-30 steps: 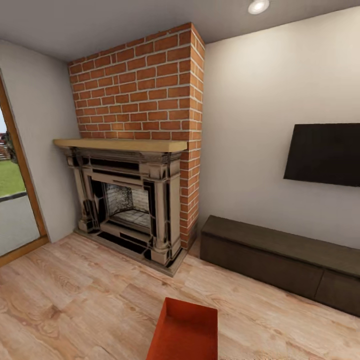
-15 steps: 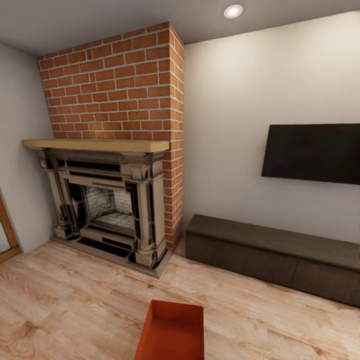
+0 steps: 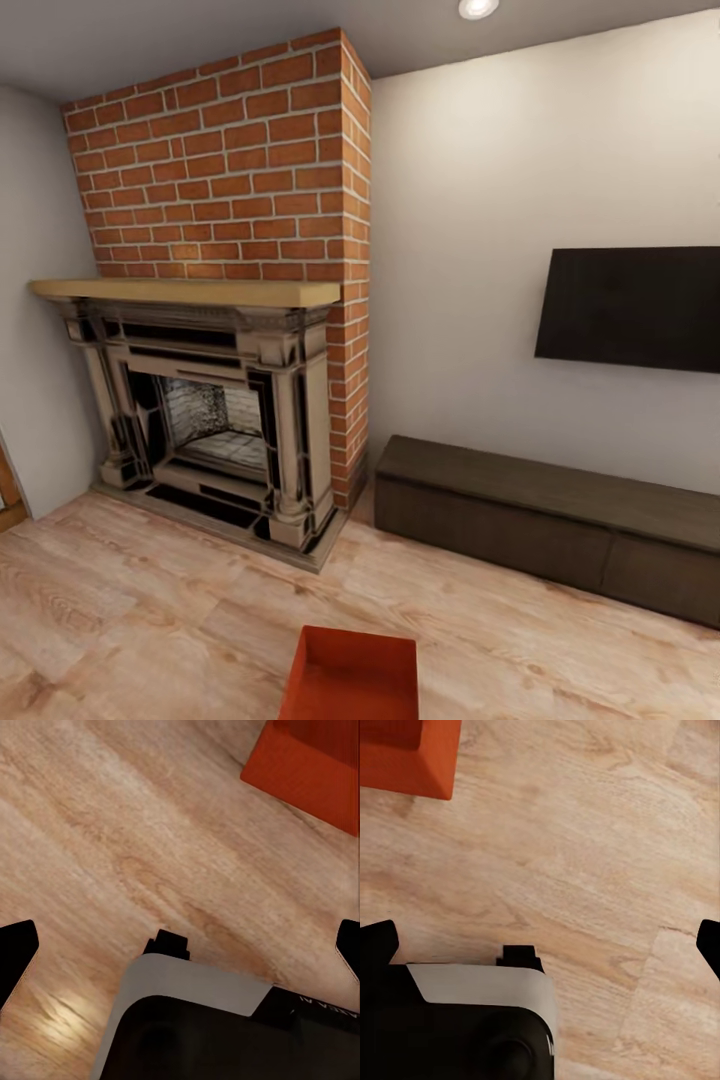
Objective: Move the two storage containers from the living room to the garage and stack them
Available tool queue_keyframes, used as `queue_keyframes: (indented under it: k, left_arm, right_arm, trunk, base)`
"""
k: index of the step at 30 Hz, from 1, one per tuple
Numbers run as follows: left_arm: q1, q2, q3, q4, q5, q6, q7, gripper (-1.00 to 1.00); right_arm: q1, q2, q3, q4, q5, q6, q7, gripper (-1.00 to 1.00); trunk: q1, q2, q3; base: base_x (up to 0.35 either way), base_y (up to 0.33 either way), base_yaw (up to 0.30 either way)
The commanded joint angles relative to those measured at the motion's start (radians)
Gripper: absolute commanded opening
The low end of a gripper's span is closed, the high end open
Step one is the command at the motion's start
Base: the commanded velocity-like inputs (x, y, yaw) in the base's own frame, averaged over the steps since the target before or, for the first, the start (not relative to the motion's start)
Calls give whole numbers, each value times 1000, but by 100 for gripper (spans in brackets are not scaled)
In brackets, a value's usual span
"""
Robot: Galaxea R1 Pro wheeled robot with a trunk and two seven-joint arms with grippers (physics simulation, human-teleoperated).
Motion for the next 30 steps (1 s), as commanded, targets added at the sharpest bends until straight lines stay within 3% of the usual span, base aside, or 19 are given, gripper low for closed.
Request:
queue_keyframes:
  k: [1, 14, 21, 30]
  left_arm:
    - [-1, 0, 6, 1, 1, -3, 0, 100]
    - [-1, 0, 6, 1, 1, -4, 0, 100]
    - [-1, 0, 6, 1, 2, -3, 2, 100]
    - [-1, -2, 7, 1, 3, -4, 9, 100]
  right_arm:
    - [-1, 2, 8, 3, -4, -5, -6, 100]
    - [-1, 2, 7, 3, -4, -5, -9, 100]
    - [-1, 1, 7, 3, -4, -5, -9, 100]
    - [-1, 0, 7, 3, -4, -5, -9, 100]
  trunk:
    - [1, -1, -1]
    - [1, -1, -1]
    - [1, -1, -1]
    - [1, -1, -1]
  base:
    - [311, 88, -122]
    - [223, 49, -212]
    - [35, 34, -36]
    - [113, 209, -2]
